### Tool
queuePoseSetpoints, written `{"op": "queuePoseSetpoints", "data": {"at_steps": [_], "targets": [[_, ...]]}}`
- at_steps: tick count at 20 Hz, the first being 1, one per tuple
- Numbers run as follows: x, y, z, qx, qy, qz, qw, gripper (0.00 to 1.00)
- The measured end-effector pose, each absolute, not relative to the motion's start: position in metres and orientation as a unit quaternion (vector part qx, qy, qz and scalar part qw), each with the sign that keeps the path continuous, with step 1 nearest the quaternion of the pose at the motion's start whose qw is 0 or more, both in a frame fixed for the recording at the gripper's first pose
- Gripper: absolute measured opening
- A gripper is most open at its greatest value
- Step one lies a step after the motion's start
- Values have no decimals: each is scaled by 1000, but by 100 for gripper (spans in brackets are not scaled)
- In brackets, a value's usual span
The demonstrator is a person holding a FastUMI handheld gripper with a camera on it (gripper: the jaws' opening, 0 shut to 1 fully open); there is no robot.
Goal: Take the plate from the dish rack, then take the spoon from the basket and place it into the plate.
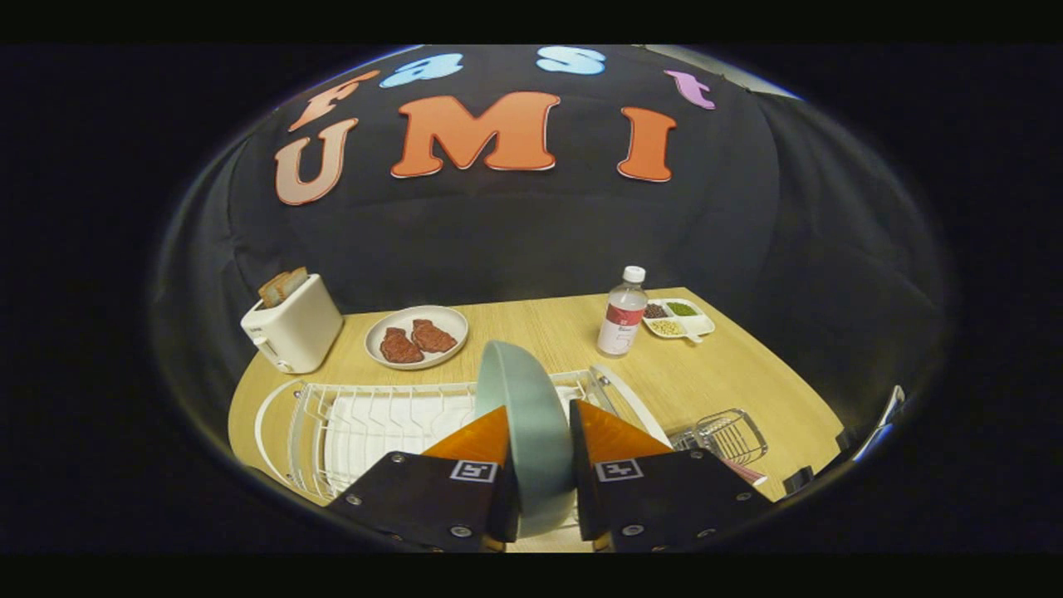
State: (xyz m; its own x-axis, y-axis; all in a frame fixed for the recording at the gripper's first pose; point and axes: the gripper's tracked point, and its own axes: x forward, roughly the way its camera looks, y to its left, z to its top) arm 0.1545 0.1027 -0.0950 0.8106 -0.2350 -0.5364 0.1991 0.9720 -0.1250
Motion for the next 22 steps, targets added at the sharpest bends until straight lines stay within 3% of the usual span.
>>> {"op": "queuePoseSetpoints", "data": {"at_steps": [6,9,22], "targets": [[153,89,-74,-35,263,-127,956,26],[137,98,-70,0,271,-104,957,22],[31,104,-86,115,288,-3,951,22]]}}
